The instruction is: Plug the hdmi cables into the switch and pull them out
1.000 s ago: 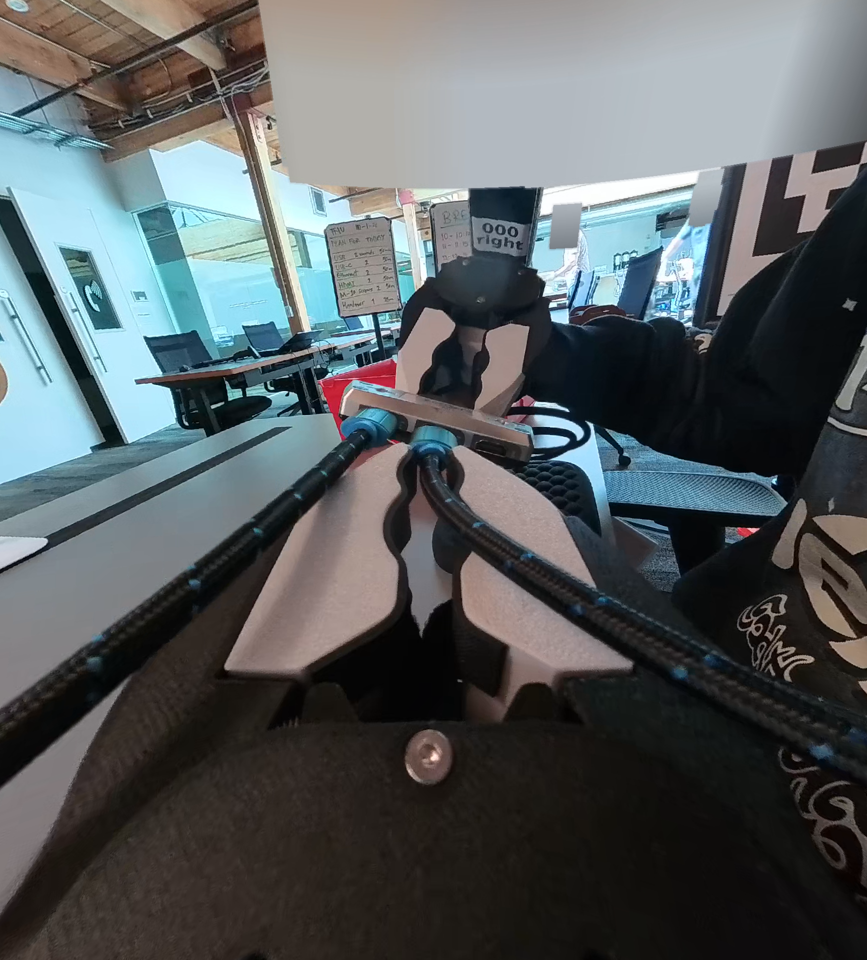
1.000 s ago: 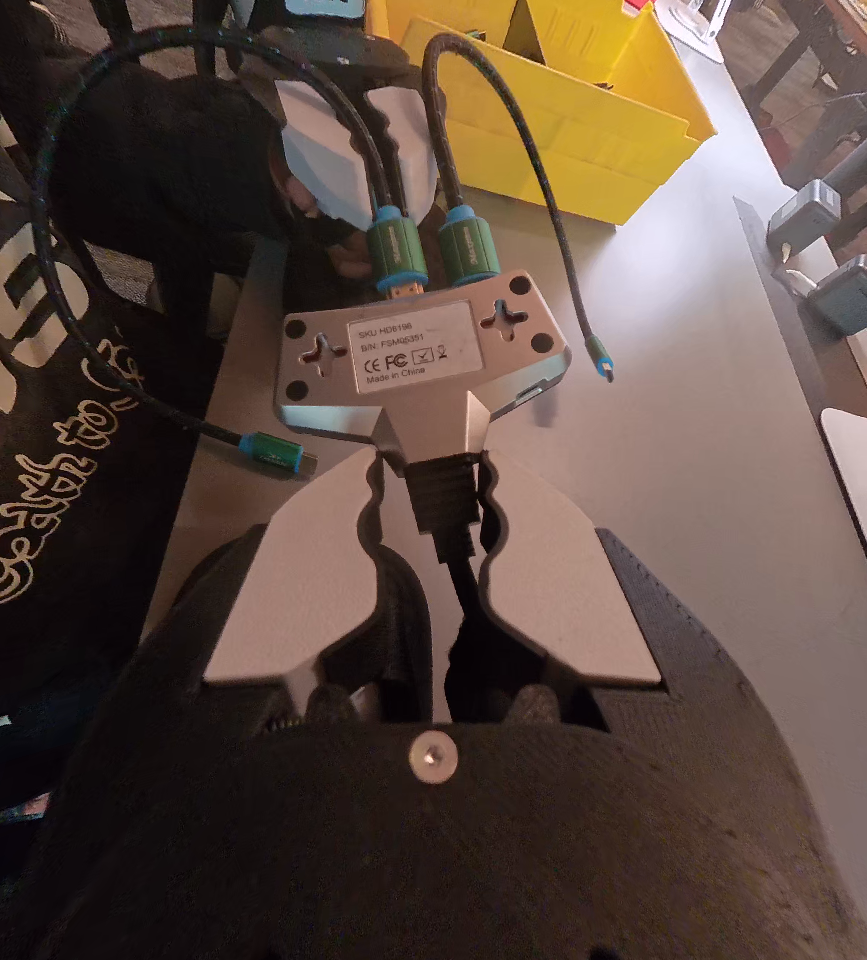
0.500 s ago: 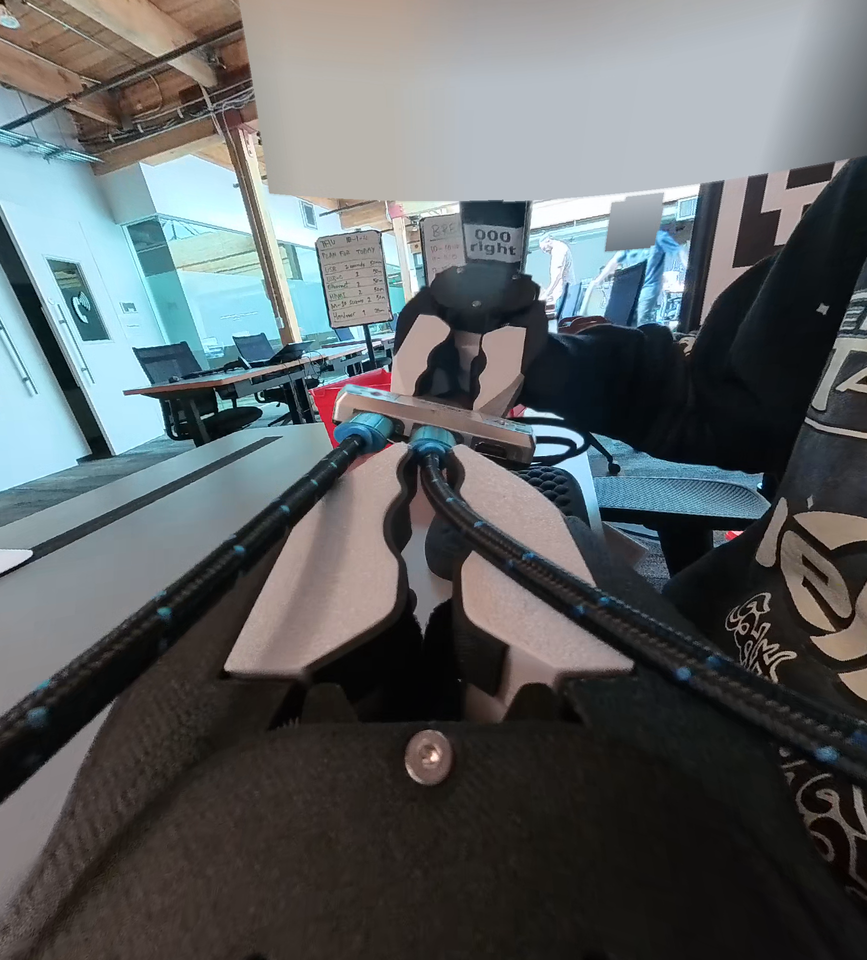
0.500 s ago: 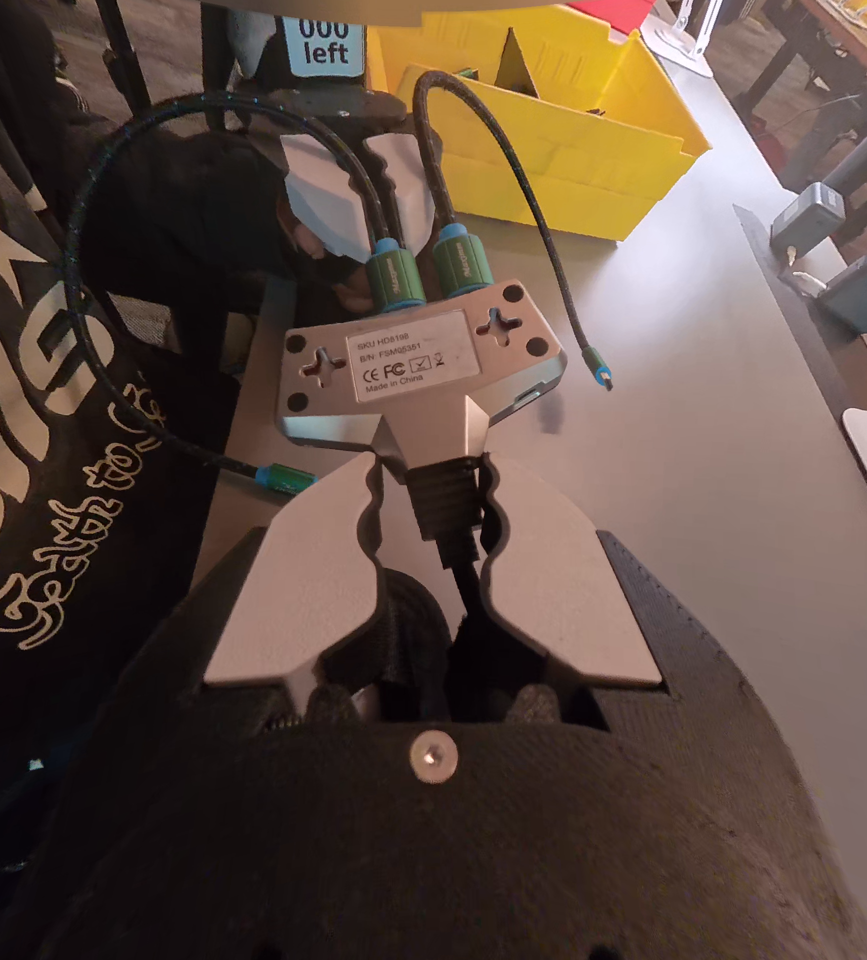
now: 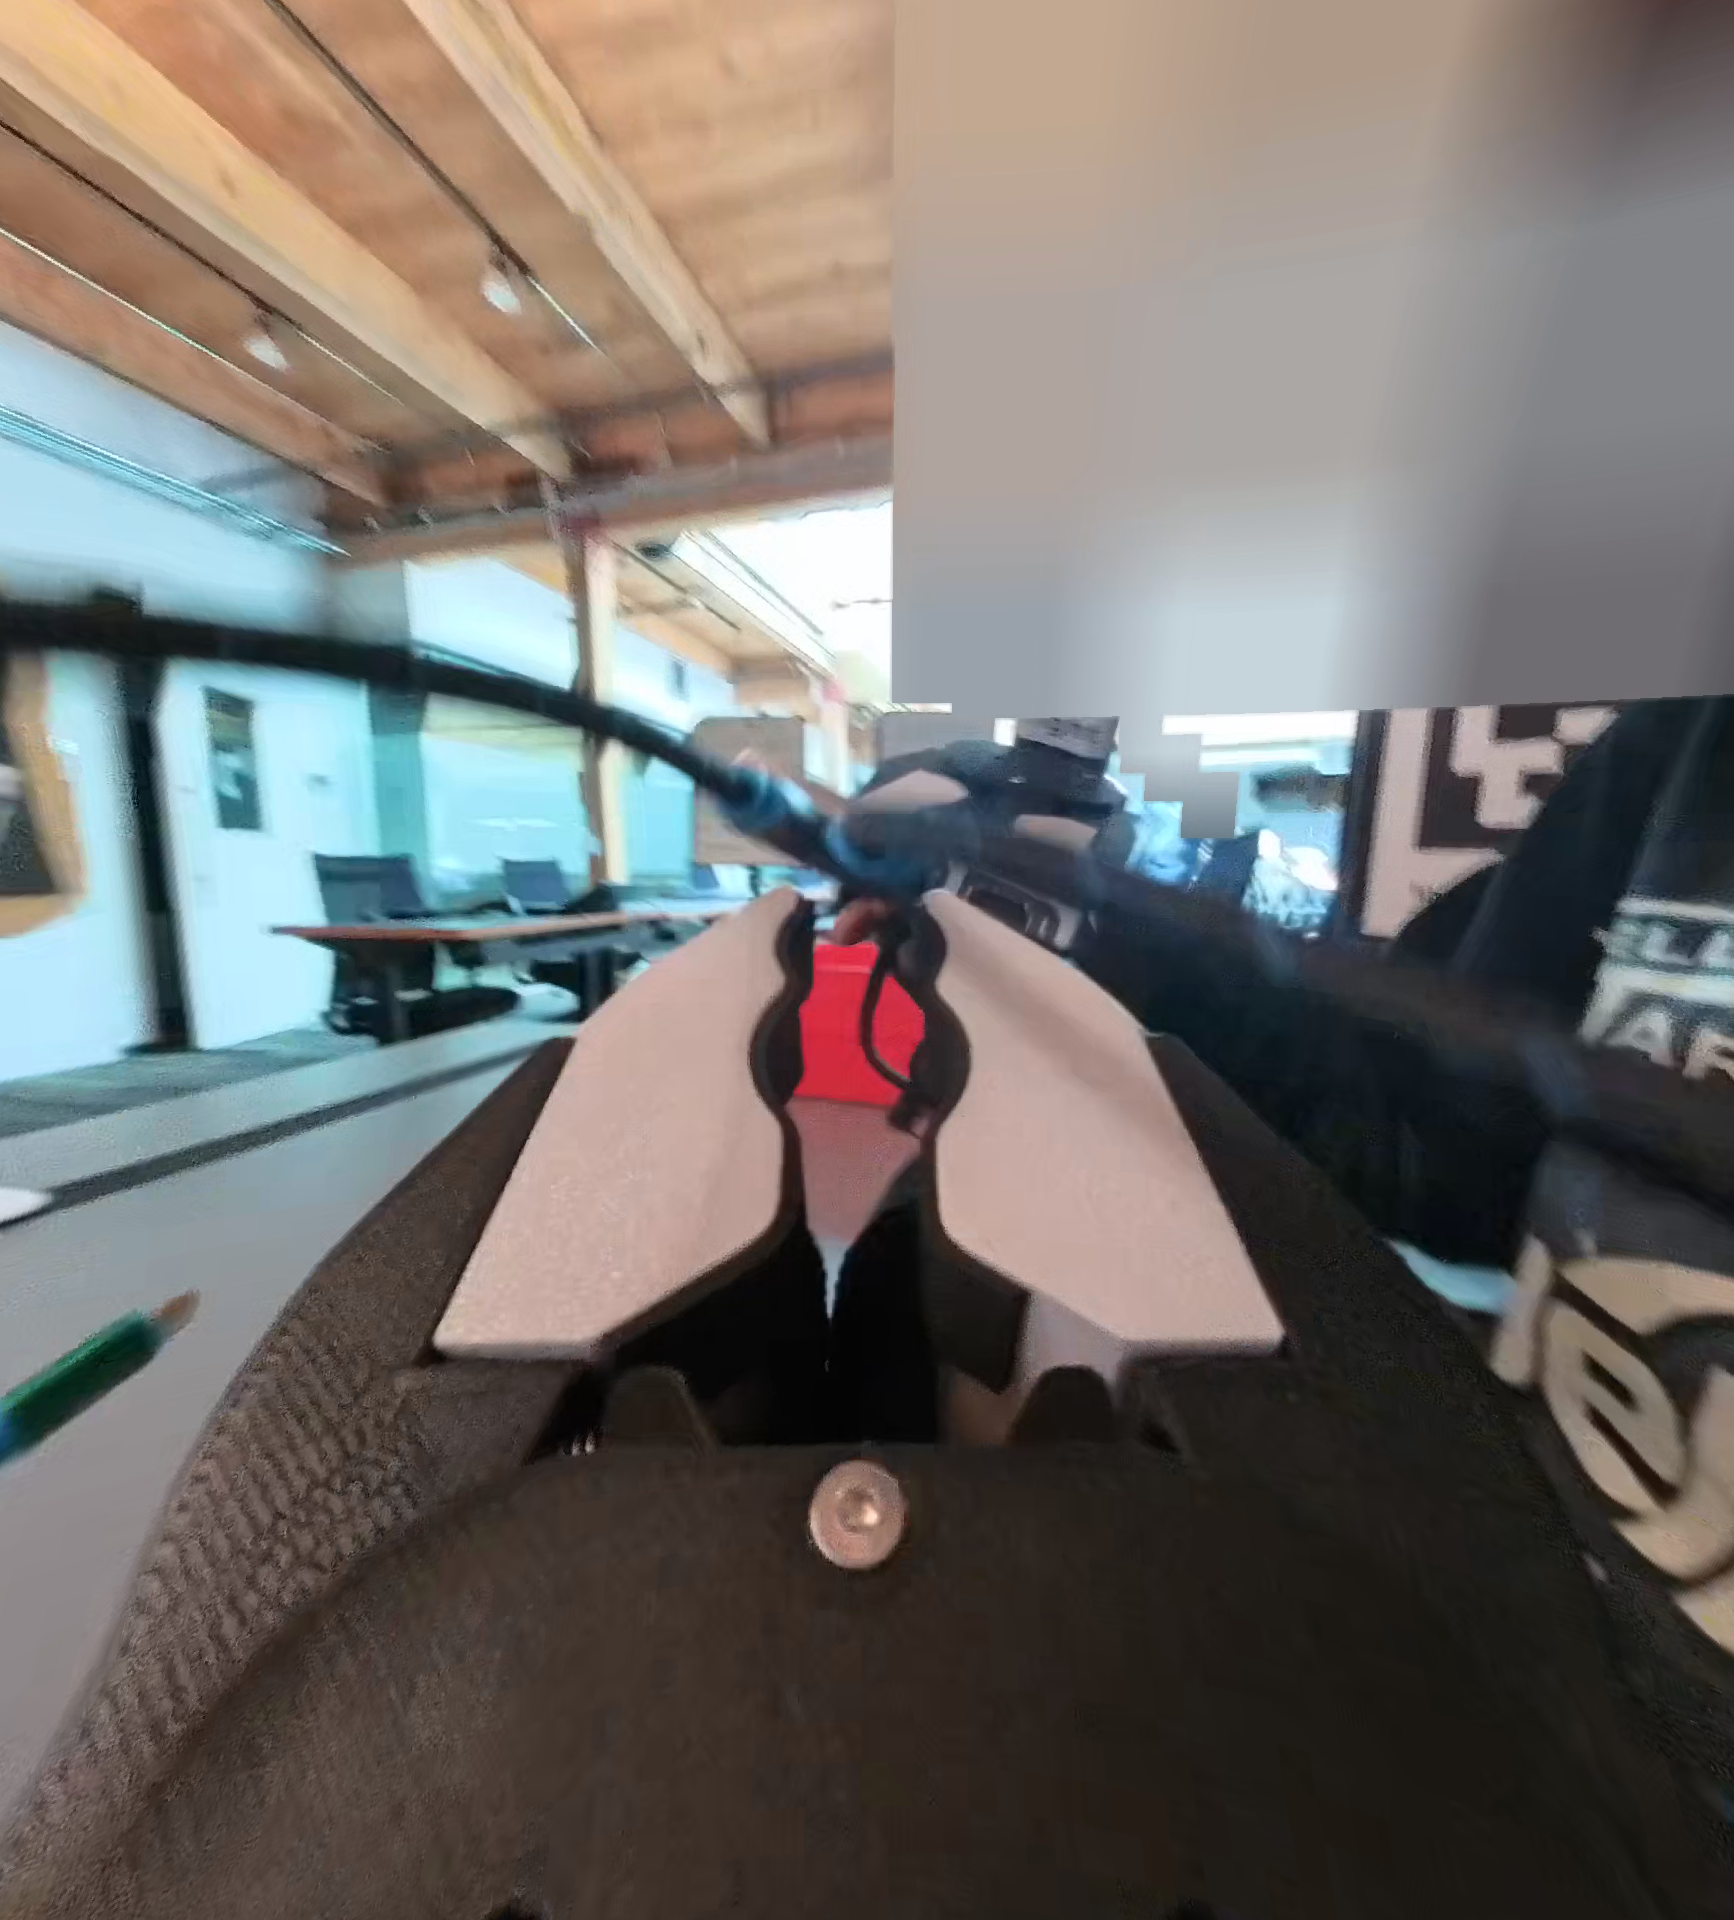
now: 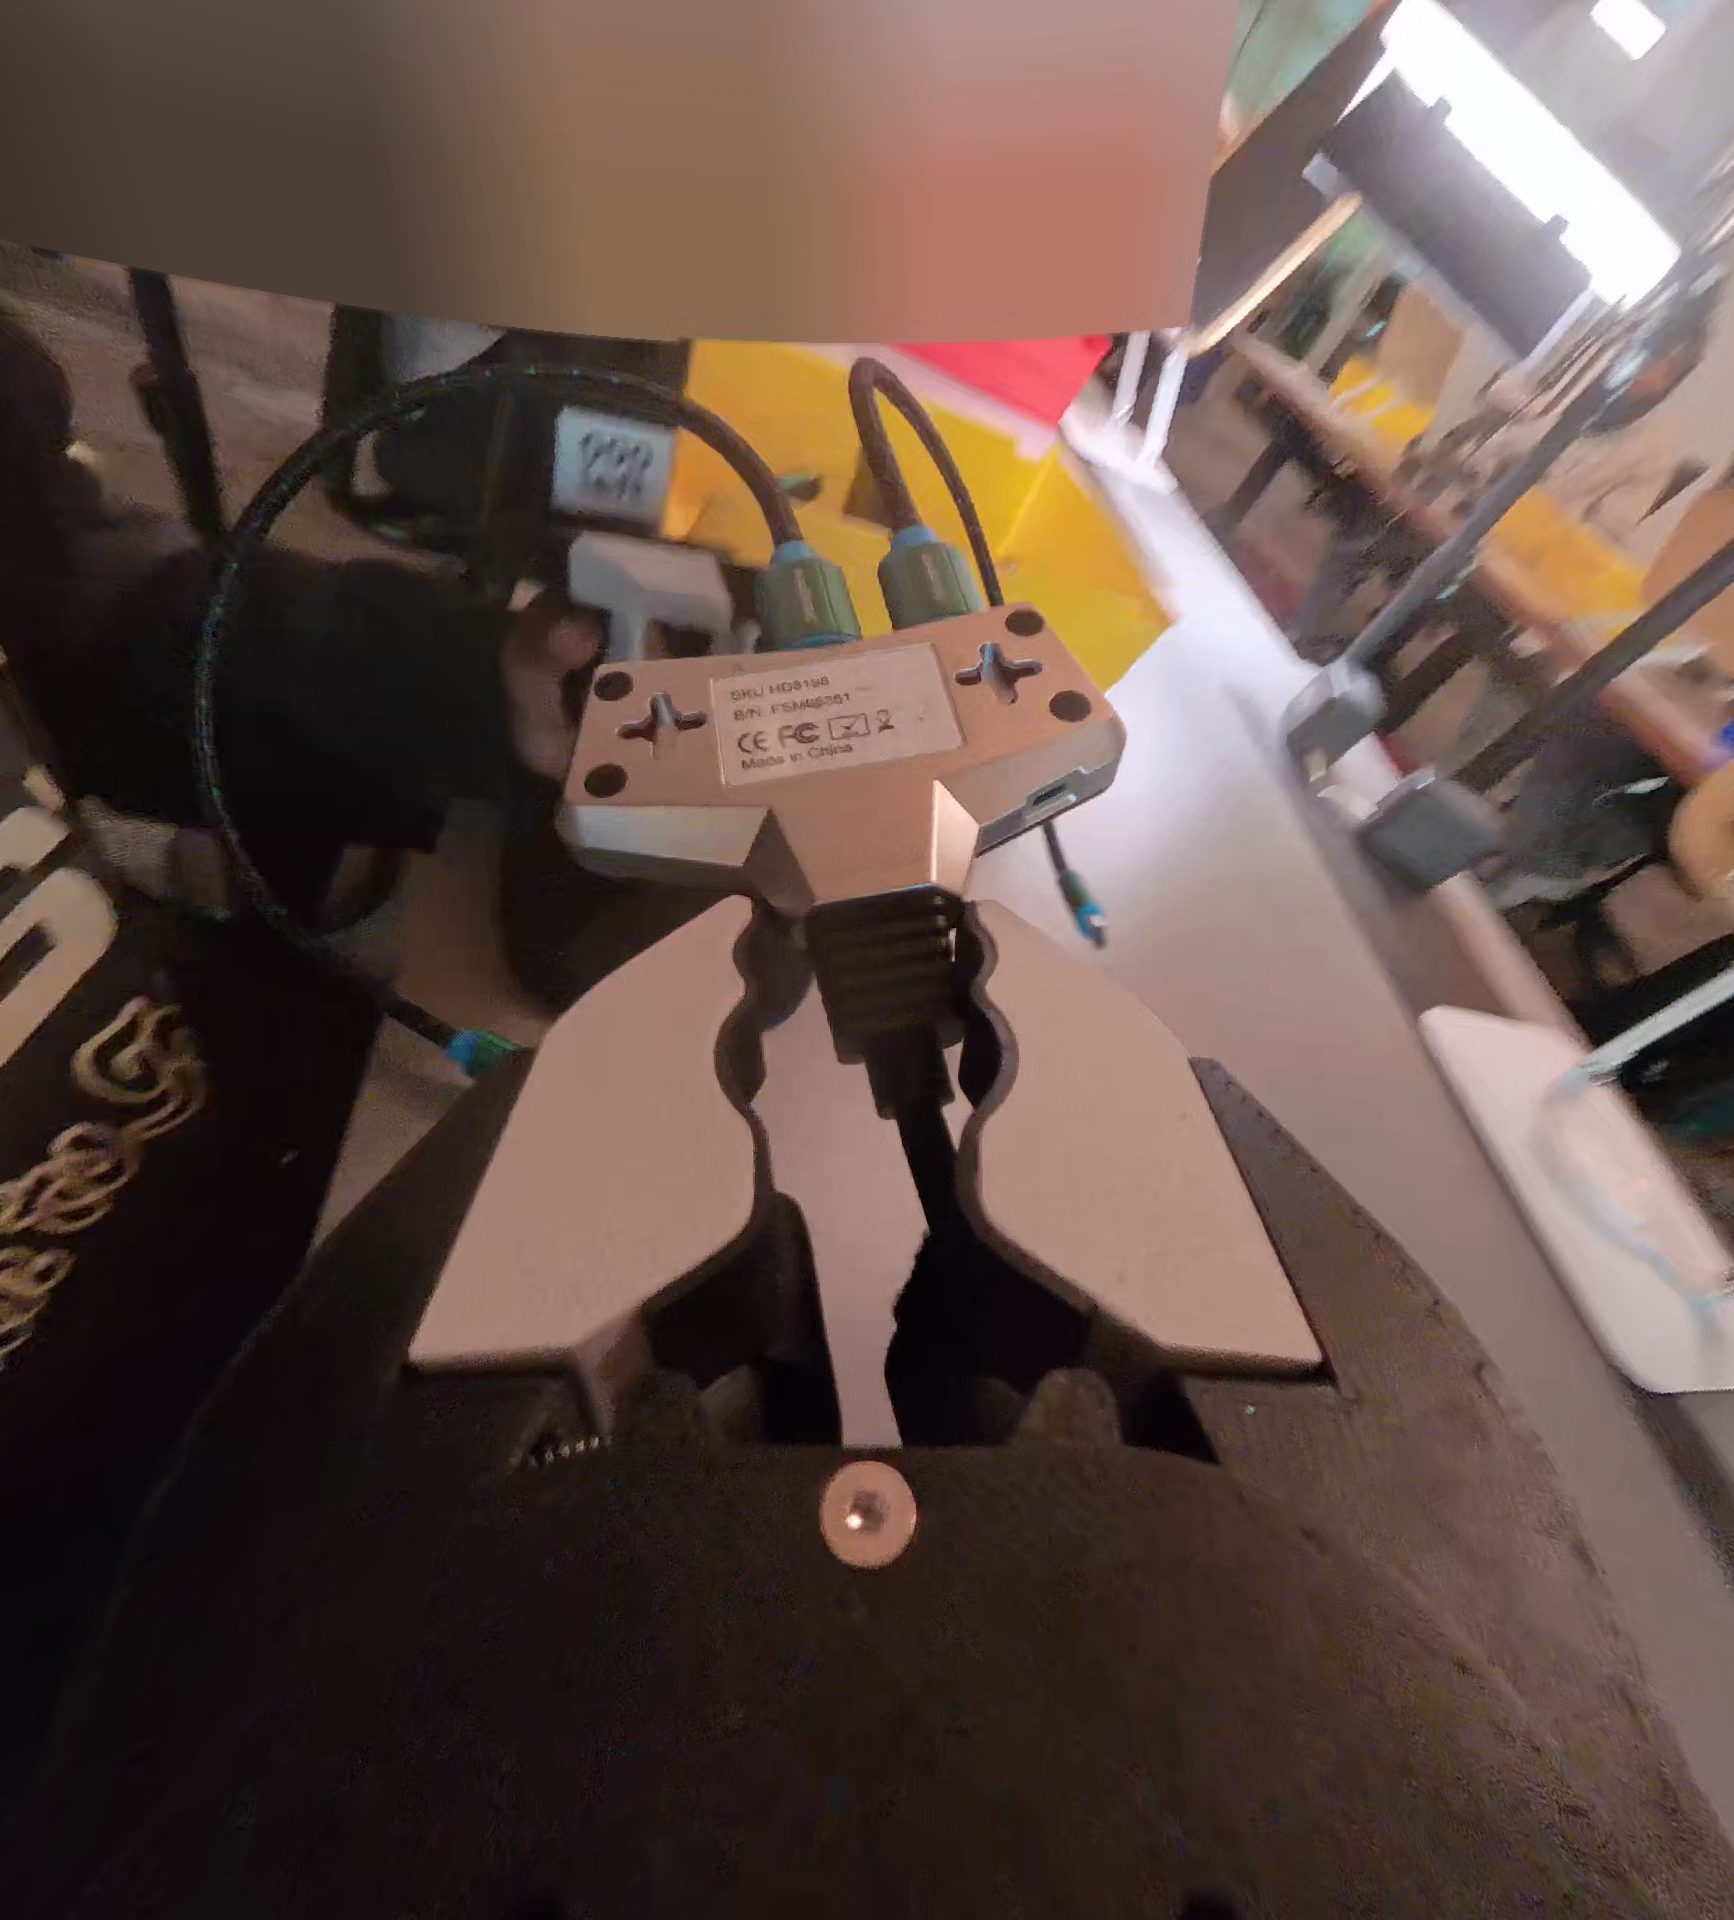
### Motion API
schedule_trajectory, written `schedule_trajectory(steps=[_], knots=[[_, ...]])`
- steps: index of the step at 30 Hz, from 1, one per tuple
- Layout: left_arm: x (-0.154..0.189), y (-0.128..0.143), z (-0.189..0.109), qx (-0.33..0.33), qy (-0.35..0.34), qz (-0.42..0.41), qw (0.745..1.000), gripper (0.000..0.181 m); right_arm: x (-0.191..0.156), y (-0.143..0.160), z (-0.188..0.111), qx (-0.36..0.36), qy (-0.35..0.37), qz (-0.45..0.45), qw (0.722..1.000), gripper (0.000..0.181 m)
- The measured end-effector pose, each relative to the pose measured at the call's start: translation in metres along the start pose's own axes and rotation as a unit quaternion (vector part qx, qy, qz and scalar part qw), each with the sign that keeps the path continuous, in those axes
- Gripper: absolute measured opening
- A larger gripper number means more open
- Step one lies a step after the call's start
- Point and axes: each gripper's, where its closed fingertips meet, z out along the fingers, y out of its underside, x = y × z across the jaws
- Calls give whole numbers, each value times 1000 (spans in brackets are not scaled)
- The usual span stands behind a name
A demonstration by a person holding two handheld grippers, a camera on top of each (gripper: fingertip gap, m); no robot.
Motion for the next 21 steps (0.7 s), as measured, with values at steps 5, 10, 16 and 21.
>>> schedule_trajectory(steps=[5, 10, 16, 21], knots=[[-26, -26, -20, 87, -97, 7, 992, 26, 53, -66, -34, 90, 90, -27, 992, 34], [-40, -21, -23, 76, -132, -19, 988, 26, 111, -127, -104, 146, 226, -57, 962, 34], [-39, -7, -15, 31, -131, -8, 991, 26, 172, -168, -209, 157, 403, -104, 896, 34], [-46, -10, -20, 46, -146, -29, 988, 26, 196, -174, -291, 125, 545, -179, 810, 34]])
